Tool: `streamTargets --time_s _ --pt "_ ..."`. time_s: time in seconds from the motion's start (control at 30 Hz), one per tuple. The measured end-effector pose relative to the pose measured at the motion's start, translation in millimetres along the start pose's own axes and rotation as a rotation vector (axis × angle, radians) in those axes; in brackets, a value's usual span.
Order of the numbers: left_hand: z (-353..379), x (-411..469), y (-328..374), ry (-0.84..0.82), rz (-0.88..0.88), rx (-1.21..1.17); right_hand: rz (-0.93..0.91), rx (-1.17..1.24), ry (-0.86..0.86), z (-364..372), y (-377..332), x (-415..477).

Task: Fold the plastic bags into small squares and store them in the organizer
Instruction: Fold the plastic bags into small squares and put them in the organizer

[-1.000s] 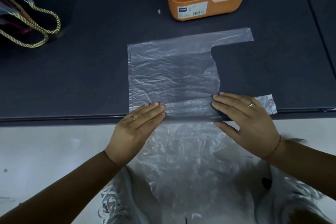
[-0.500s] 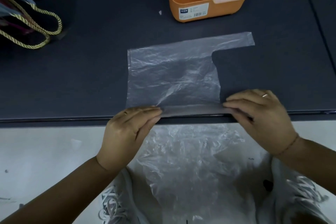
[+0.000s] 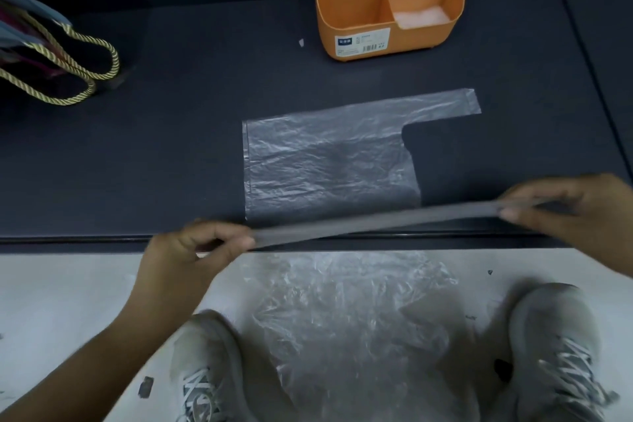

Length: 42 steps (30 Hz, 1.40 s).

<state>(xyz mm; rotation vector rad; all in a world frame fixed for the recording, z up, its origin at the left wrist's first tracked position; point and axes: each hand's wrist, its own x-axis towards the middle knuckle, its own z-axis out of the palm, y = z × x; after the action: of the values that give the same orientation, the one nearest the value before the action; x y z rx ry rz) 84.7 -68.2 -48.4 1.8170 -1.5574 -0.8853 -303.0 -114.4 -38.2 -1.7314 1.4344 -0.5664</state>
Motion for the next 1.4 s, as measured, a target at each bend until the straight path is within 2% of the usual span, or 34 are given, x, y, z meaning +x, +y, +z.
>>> streamTargets --time_s 0.07,0.17,0.3,0.43,0.63,0.83,0.9,0.93,1.0,1.07,1.1,1.13,1.2,1.3,1.4 --pt "-4 17 8 0.044 -0.113 -0.198 0.043 0.114 0.081 -6 -2 15" --pt "-5 49 17 0.076 -0.117 -0.242 0.097 0.267 0.131 -14 -1 43" --pt "4 91 13 0.085 -0.121 -0.216 0.189 0.160 0.196 -15 19 88" --pt "16 123 -1 0.109 -0.139 -0.086 0.314 0.062 0.318 -6 33 115" --pt "25 134 -11 0.157 -0.102 0.143 0.323 -0.227 0.396 6 27 127" --pt "31 134 -13 0.264 -0.081 0.304 0.362 -0.296 0.477 11 23 129" --pt "35 128 -10 0.337 0.018 0.393 0.286 -0.302 0.544 16 12 126" --pt "39 123 -7 0.342 0.114 0.419 0.177 -0.311 0.575 23 2 125" --pt "50 114 2 0.242 0.299 0.485 -0.090 -0.347 0.512 47 -24 122" --pt "65 107 6 0.074 0.358 0.559 -0.277 -0.381 0.260 84 -50 122" --pt "70 104 6 0.016 0.350 0.597 -0.304 -0.392 0.115 103 -62 123" --pt "74 103 4 -0.023 0.333 0.633 -0.308 -0.411 0.009 120 -71 124" --pt "79 101 -5 -0.067 0.304 0.702 -0.284 -0.488 -0.080 146 -75 130" --pt "81 101 -12 -0.084 0.274 0.761 -0.176 -0.674 -0.159 152 -57 134" --pt "79 100 -12 -0.116 0.220 0.806 -0.165 -0.835 -0.176 132 -29 126"
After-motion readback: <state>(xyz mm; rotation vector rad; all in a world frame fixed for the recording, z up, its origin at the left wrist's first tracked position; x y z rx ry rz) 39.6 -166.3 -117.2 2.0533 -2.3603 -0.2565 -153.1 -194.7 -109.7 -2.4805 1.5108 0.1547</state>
